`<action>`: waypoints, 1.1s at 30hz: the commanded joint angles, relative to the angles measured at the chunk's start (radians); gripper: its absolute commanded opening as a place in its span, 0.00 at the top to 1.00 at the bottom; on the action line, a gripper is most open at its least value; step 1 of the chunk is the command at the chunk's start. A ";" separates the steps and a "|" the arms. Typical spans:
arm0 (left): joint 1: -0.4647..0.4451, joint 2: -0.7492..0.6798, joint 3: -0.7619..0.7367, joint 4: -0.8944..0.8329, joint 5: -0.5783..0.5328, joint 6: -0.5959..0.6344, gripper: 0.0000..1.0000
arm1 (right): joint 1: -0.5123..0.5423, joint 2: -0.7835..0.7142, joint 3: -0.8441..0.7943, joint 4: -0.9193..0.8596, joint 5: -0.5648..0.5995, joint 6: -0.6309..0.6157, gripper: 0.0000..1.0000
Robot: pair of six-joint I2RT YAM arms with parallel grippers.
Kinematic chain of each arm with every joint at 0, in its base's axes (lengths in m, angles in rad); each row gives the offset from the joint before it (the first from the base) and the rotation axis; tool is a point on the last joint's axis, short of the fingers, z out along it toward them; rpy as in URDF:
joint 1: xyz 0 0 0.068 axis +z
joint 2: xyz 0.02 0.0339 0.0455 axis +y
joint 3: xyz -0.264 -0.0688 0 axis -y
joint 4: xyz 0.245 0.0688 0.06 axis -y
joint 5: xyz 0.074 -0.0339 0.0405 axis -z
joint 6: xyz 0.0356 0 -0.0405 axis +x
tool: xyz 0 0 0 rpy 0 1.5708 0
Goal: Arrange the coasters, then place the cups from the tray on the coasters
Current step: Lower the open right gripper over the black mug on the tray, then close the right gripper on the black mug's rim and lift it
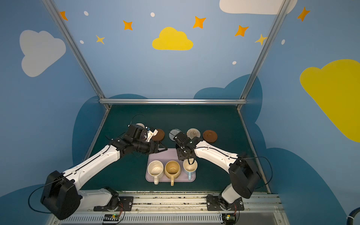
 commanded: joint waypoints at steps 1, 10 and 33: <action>-0.003 0.001 -0.014 0.030 0.018 -0.006 0.00 | -0.001 0.023 0.016 0.002 0.029 -0.018 0.55; -0.003 -0.008 -0.036 0.036 0.003 -0.004 0.00 | -0.004 0.049 0.065 -0.024 0.025 -0.056 0.66; 0.021 -0.035 -0.034 0.039 -0.018 -0.001 0.00 | -0.002 -0.007 0.078 0.007 0.029 -0.096 1.00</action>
